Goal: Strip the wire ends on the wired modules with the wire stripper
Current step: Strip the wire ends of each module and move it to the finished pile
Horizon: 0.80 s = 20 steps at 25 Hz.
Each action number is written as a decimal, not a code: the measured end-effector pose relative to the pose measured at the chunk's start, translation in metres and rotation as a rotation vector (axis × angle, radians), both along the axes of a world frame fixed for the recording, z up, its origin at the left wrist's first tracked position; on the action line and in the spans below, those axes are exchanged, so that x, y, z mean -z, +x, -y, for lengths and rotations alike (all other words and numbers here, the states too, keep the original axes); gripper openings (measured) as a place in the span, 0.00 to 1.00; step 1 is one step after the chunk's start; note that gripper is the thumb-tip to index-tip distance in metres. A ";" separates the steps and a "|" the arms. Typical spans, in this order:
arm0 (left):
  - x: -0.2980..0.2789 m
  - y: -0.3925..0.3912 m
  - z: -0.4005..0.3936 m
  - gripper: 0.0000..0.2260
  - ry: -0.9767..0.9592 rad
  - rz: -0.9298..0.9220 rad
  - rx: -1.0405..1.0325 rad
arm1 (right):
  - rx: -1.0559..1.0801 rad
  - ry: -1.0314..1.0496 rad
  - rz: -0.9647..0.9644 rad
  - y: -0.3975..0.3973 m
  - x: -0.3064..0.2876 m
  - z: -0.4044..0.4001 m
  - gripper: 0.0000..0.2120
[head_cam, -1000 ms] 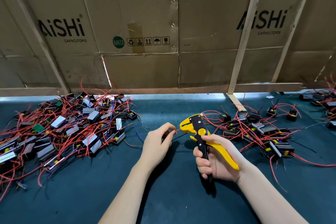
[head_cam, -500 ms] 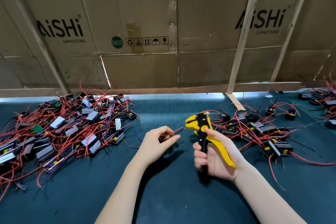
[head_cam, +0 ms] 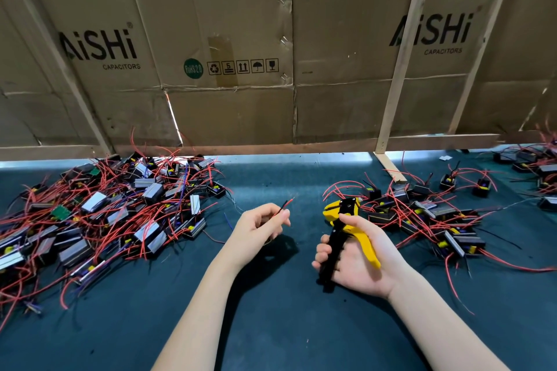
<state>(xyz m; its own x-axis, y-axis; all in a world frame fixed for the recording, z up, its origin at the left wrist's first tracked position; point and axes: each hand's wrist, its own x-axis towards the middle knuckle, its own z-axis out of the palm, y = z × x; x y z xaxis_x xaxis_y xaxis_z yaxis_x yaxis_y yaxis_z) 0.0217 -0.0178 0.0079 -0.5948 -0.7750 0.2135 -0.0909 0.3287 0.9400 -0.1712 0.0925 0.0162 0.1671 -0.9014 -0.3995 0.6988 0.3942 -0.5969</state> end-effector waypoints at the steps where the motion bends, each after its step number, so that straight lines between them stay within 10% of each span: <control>1: -0.001 0.000 0.000 0.14 0.031 -0.025 0.006 | 0.004 0.001 0.004 -0.001 0.000 0.000 0.18; 20: -0.001 -0.012 -0.007 0.06 0.034 -0.070 -0.056 | -0.209 -0.078 -0.010 -0.004 -0.001 -0.002 0.16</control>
